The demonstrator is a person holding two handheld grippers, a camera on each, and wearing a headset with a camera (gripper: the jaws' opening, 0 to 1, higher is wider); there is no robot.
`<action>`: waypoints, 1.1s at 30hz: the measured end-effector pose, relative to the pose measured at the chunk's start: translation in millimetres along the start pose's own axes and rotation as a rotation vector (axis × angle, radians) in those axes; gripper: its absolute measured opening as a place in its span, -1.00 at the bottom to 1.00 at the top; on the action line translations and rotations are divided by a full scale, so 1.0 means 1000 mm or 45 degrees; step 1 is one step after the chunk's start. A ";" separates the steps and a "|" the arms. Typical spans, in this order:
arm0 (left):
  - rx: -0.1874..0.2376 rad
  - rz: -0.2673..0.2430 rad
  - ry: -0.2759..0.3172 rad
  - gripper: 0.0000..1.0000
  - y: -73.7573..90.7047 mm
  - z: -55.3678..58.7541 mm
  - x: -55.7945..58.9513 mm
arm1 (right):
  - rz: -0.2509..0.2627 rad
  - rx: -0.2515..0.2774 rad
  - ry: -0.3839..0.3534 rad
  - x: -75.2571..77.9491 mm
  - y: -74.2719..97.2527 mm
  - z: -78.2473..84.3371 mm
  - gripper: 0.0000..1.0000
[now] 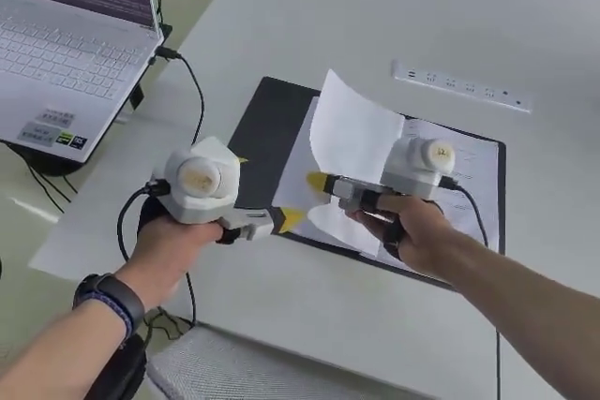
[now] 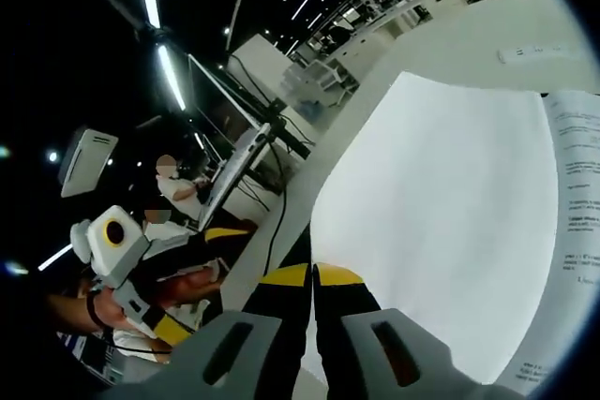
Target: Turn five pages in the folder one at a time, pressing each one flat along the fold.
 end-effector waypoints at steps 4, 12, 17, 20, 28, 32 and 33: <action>-0.004 -0.002 0.010 0.46 0.003 0.001 0.002 | 0.027 -0.029 -0.021 0.010 -0.010 0.007 -1.00; -0.011 -0.005 0.029 0.46 0.008 0.004 0.003 | 0.078 -0.076 -0.074 0.030 -0.025 0.015 -1.00; -0.015 0.002 0.019 0.47 0.009 0.004 0.004 | 0.118 -0.099 -0.084 0.039 -0.031 0.022 -1.00; -0.021 0.002 0.020 0.47 0.008 0.008 0.000 | 0.127 -0.088 -0.107 0.044 -0.034 0.020 -1.00; -0.027 0.006 0.024 0.47 0.003 0.011 -0.003 | 0.123 -0.086 -0.094 0.041 -0.036 0.020 -0.93; -0.025 0.013 0.024 0.47 0.000 0.011 -0.001 | 0.094 -0.082 -0.088 0.032 -0.035 0.022 -0.74; -0.024 0.015 0.028 0.47 -0.001 0.011 -0.001 | 0.084 -0.084 -0.083 0.033 -0.037 0.022 -0.70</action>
Point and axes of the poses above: the centre of the closed fingertips' face, and the gripper's own axes: y roughly backward along the fingers, x roughly to its right, z roughly out of its underside, the point moved 5 cm from there along y, roughly backward along the fingers, and after that the axes turned 13 degrees about -y, right-handed, at the moved point
